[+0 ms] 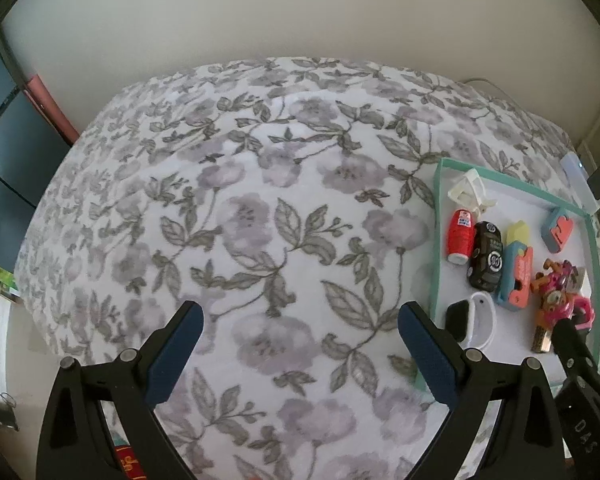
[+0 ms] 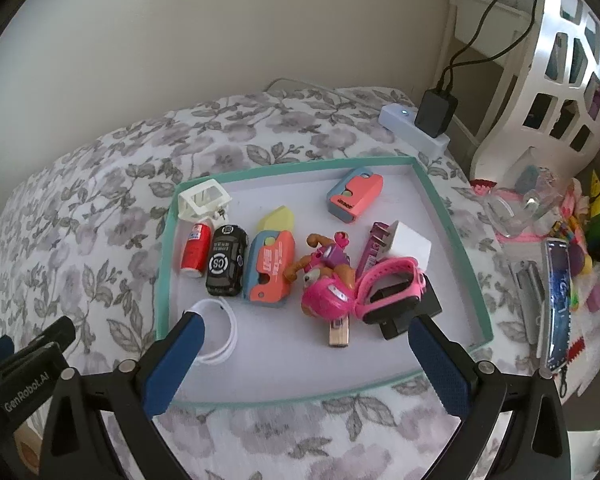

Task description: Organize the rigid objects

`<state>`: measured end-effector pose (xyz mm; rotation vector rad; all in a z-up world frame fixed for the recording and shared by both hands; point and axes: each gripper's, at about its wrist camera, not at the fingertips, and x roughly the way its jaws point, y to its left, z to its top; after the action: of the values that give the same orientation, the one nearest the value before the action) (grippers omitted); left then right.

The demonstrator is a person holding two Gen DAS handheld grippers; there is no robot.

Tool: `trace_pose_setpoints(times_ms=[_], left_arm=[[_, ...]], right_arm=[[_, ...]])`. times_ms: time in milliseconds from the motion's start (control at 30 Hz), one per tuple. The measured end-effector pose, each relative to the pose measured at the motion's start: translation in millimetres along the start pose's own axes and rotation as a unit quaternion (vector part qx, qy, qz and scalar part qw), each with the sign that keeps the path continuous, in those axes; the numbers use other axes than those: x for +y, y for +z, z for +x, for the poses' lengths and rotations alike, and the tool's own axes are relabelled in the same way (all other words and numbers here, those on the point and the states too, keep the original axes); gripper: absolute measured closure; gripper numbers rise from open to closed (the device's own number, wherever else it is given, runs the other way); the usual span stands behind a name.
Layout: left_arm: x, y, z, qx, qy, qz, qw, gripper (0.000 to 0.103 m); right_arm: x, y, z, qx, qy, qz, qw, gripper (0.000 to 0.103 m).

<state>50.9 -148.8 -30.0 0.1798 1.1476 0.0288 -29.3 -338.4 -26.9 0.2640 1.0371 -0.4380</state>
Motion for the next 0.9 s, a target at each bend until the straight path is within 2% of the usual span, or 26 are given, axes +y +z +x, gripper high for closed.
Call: trace_pose_setpoints(times_ms=[167, 567, 900], left_arm=[[4.9, -7.2, -6.4, -0.004, -0.011, 0.009, 0.9999, 0.005], [15.0, -23.2, -23.8, -0.023, -0.009, 0.019, 0.9995, 0.005], [24.0, -34.8, -23.4, -0.019, -0.013, 0.022, 0.9995, 0.005]], right_arm=[[-1.4, -7.5, -8.6, -0.003, -0.005, -0.005, 1.000, 0.000], [0.5, -26.6, -23.4, -0.002, 0.000, -0.017, 1.000, 0.000], [4.4, -37.1, -28.3, -0.004, -0.003, -0.024, 1.000, 0.000]])
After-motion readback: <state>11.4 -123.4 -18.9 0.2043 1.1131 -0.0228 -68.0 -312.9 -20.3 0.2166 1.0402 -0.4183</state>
